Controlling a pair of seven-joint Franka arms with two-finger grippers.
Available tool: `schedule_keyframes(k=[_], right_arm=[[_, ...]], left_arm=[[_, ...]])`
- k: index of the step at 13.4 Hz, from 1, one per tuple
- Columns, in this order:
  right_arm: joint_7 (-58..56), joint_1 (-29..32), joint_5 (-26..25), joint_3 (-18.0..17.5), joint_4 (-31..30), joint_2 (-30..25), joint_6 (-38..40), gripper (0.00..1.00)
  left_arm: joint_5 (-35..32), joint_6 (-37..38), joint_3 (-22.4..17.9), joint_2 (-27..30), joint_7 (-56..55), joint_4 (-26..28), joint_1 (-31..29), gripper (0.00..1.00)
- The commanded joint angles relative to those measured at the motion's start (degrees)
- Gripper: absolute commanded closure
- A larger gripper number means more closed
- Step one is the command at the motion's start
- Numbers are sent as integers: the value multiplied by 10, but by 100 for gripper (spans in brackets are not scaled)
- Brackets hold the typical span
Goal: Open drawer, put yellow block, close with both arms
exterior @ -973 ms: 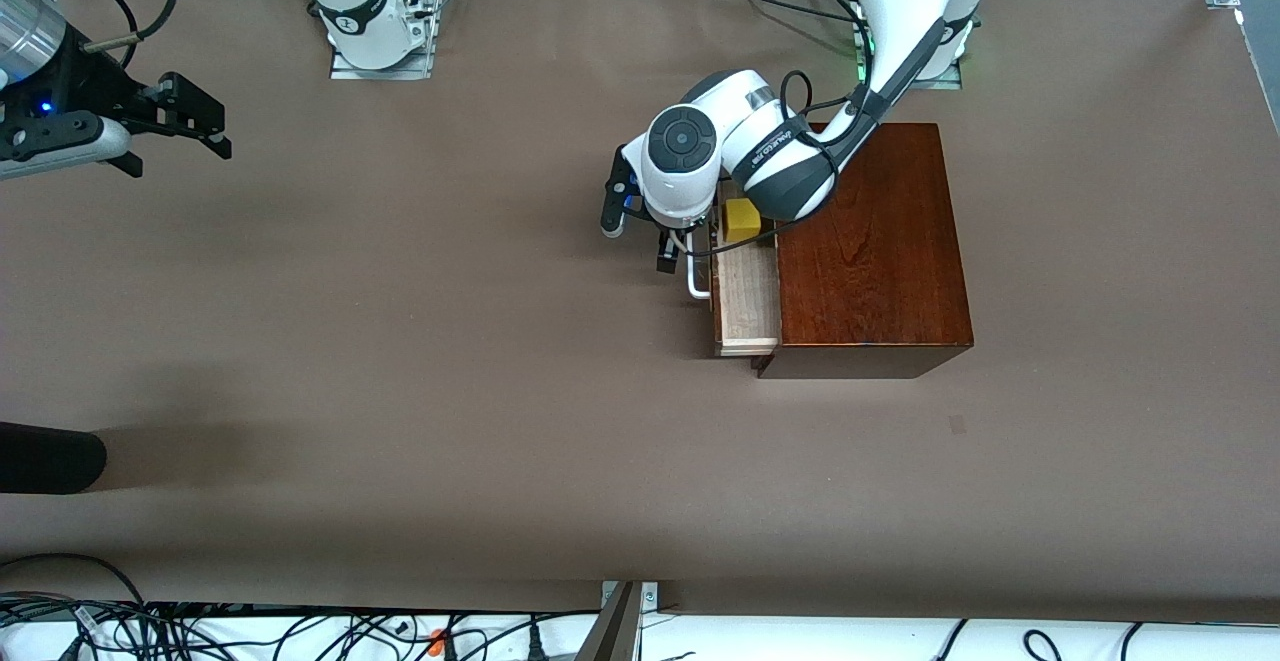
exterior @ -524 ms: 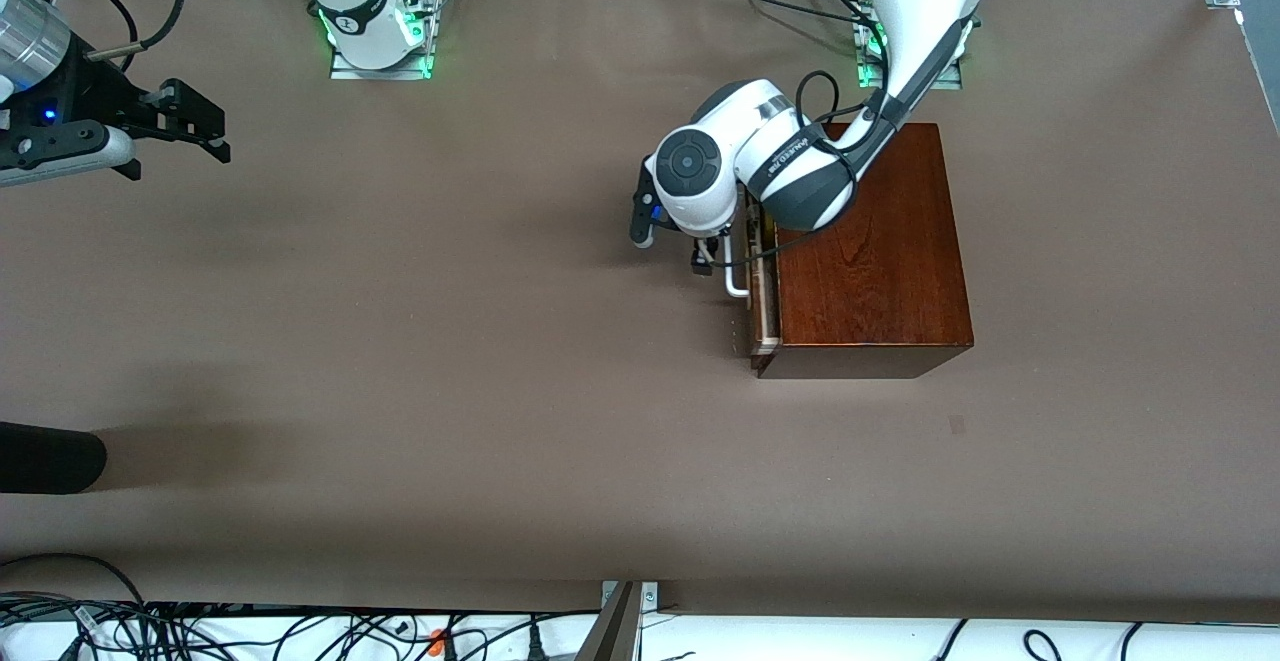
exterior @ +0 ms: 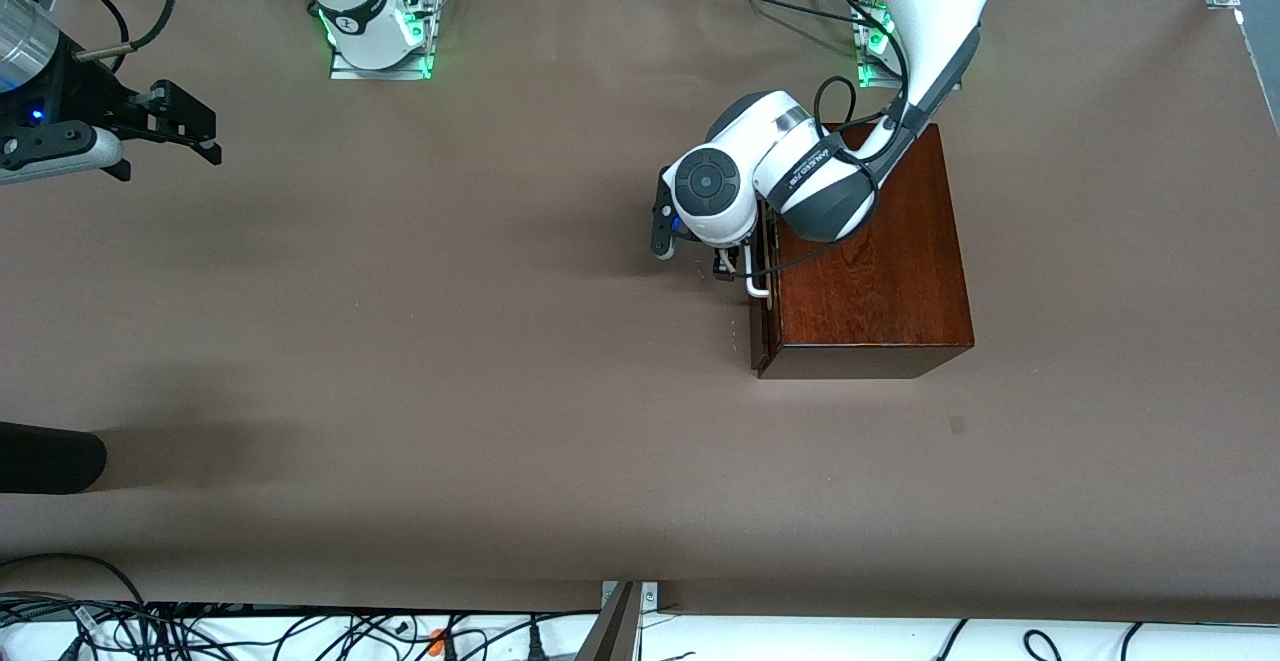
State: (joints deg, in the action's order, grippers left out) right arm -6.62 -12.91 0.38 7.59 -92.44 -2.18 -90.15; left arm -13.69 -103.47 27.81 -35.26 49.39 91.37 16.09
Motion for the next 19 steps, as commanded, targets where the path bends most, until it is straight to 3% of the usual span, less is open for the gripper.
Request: schedule_keyframes(k=[1, 5, 7, 12, 14, 19], right_arm=[[7, 2, -4, -5, 17, 7, 14, 0], [7, 2, -2, -5, 17, 7, 9, 0], [6, 2, 1, -5, 17, 7, 9, 0], [9, 0, 4, -7, 17, 8, 6, 0], [10, -1, 5, -7, 16, 8, 7, 0], [9, 0, 4, -6, 16, 8, 8, 0]], left_arm=[[-23, 10, -4, 19, 7, -8, -13, 0], [75, 15, -4, 84, -80, -34, -17, 0], [111, 53, -4, 125, -153, -42, -48, 0], [92, 221, -20, 149, -337, -133, -110, 0], [74, 238, -31, 156, -339, -159, -145, 0], [127, 195, -210, 266, -425, -95, -133, 0]])
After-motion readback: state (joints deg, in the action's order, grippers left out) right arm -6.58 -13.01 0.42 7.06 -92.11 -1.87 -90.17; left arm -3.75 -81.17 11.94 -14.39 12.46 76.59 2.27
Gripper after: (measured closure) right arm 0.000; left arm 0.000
